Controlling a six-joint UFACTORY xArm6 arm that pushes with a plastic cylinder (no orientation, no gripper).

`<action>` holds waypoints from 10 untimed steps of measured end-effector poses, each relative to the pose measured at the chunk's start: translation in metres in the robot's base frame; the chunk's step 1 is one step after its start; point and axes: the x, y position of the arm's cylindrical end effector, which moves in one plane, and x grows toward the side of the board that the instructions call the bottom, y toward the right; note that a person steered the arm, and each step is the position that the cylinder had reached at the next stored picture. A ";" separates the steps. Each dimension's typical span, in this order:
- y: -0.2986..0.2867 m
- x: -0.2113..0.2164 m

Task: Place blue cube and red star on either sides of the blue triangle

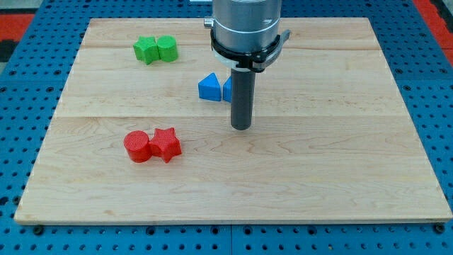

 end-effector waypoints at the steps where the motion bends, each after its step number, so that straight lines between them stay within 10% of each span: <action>1: -0.008 -0.014; 5: 0.018 -0.037; 8: -0.040 0.095; 10: -0.042 0.099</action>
